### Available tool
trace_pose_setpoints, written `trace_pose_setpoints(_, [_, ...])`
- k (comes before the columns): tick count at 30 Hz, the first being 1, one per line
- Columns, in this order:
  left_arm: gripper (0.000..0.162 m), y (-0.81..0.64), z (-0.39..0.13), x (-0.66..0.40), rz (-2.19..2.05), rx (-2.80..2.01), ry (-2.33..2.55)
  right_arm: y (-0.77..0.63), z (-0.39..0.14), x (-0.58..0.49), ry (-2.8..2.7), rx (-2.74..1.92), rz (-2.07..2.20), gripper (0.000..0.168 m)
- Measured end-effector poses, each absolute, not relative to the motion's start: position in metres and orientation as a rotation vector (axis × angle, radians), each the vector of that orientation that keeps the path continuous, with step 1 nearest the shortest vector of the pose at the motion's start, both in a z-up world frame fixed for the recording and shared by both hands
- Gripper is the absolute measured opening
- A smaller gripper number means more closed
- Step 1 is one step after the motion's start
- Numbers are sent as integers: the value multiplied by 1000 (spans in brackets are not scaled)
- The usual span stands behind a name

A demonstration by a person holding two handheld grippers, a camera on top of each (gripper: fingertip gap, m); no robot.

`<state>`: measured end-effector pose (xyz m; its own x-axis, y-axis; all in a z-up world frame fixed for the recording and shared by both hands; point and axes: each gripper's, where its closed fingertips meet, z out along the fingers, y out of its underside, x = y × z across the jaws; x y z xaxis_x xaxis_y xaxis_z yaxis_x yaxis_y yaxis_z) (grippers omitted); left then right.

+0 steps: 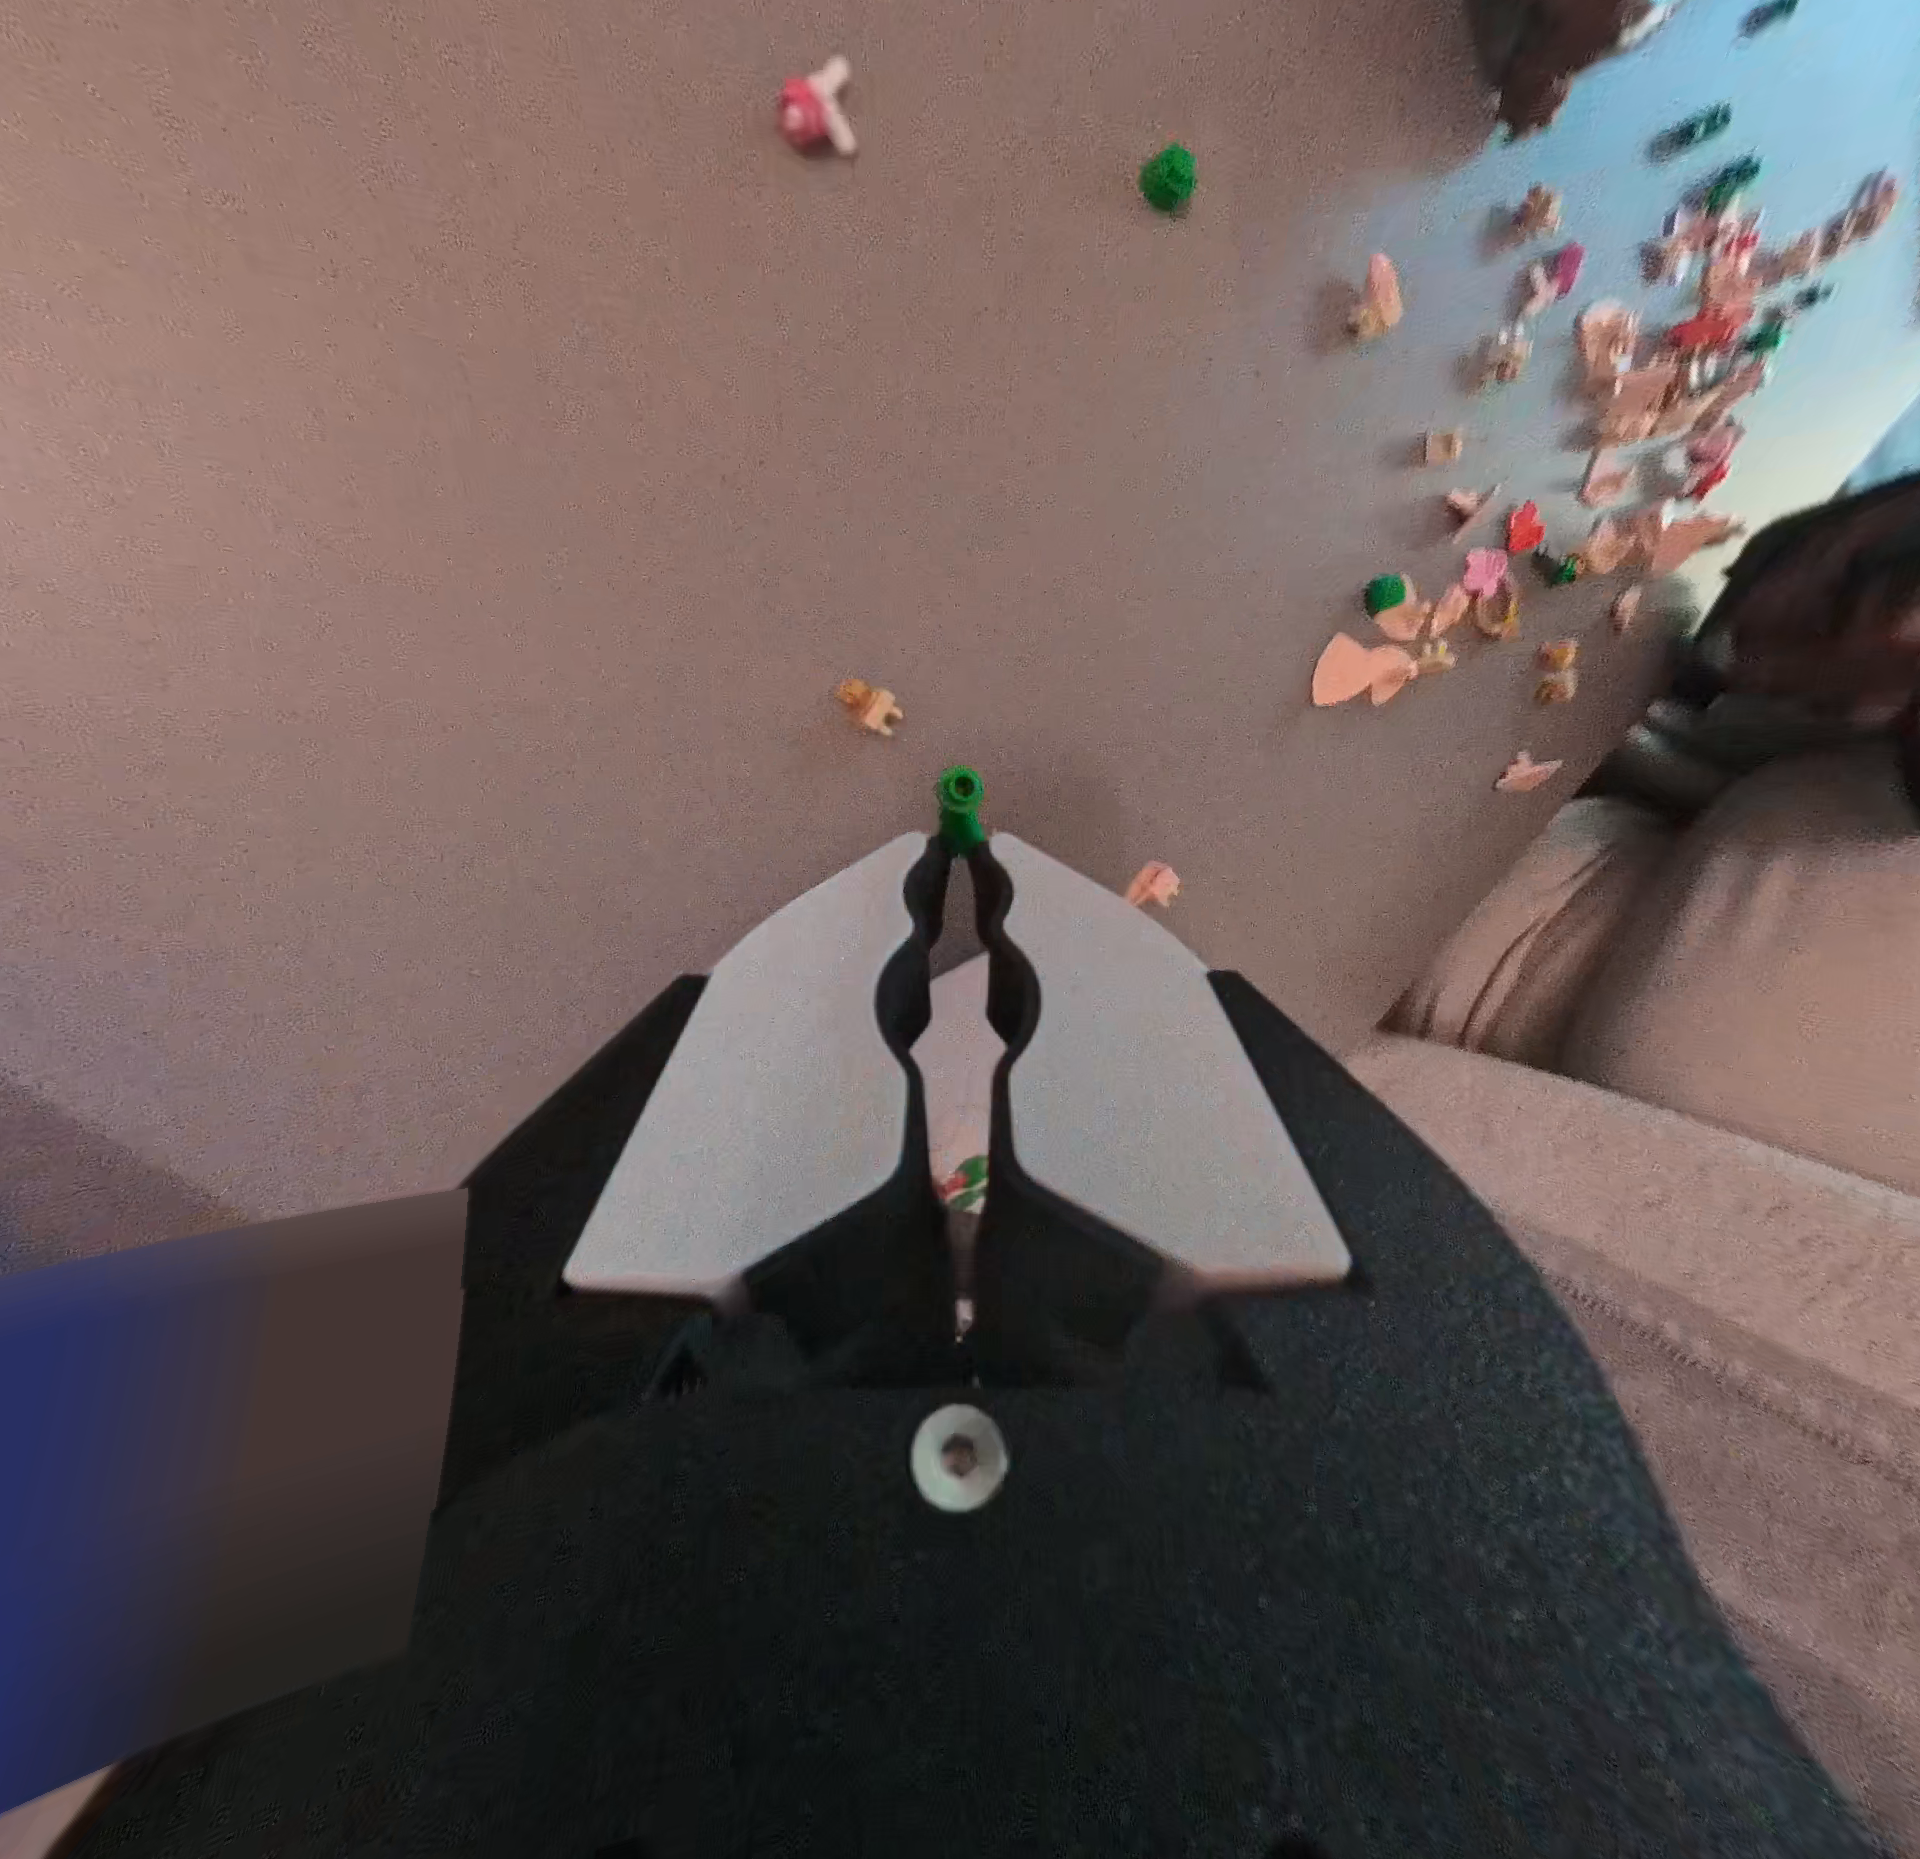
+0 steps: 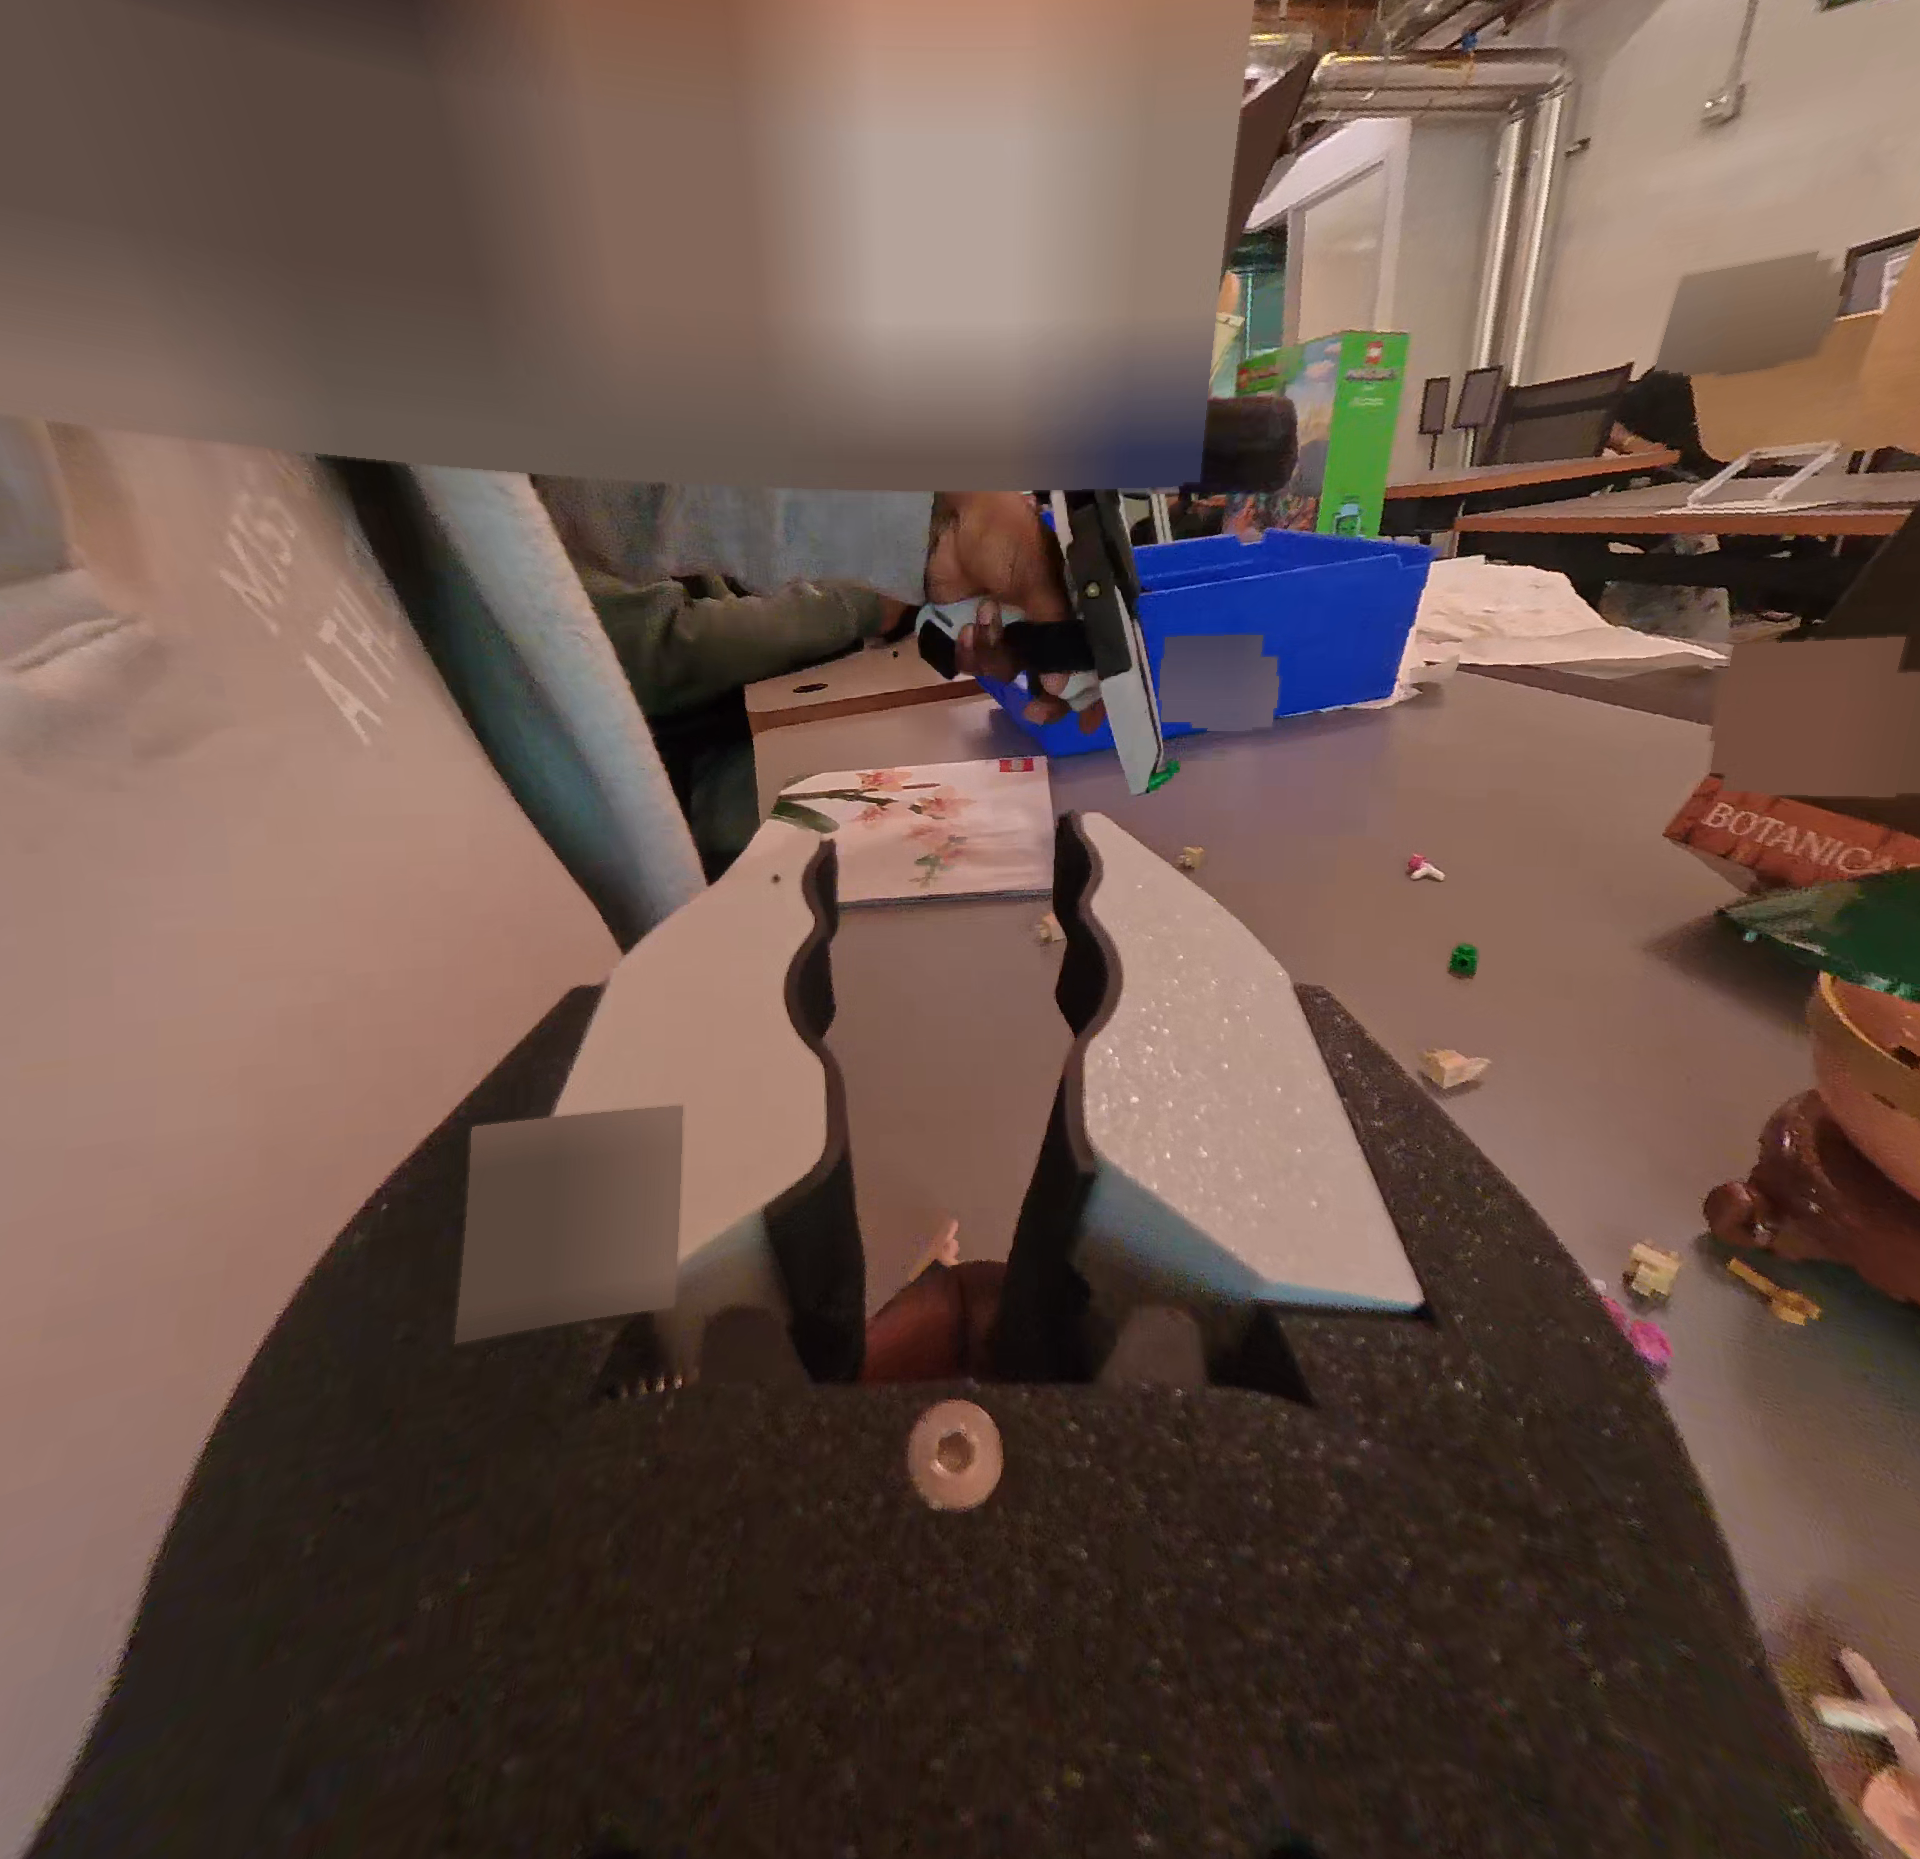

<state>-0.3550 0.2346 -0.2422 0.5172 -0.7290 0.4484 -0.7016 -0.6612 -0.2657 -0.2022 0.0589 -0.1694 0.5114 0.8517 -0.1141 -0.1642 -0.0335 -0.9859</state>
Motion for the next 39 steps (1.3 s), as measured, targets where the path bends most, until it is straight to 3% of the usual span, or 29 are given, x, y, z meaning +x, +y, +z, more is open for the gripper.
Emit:
trace_pose_setpoints(5, [5, 232, -254, -352, -923, -2853, 949, 57, -167, -197, -661, -1322, 959, 40])
trace_pose_setpoints(19, [8, 241, -269, -352, -872, -2965, 900, 50, -162, -180, -602, -1270, 986, 37])
trace_pose_setpoints(27, [10, 245, -266, -356, -847, -2916, 920, 48, -160, -178, -601, -1268, 965, 36])
trace_pose_setpoints(30, [8, 250, -245, -344, -950, -2694, 960, 49, -160, -176, -603, -1274, 942, 36])
trace_pose_setpoints(32, [21, 246, -206, -321, -1095, -2346, 1023, 51, -161, -173, -598, -1285, 924, 37])
trace_pose_setpoints(33, [38, 238, -186, -311, -1124, -2177, 1071, 52, -162, -172, -606, -1288, 918, 32])
trace_pose_setpoints(35, [96, 208, -166, -299, -1102, -1985, 1199, 51, -162, -172, -631, -1279, 914, 19])
trace_pose_setpoints(38, [91, 173, -192, -304, -770, -1952, 1409, 53, -162, -175, -640, -1287, 946, 27])
trace_pose_setpoints(39, [74, 165, -205, -309, -625, -1916, 1486, 55, -162, -175, -642, -1301, 950, 35])
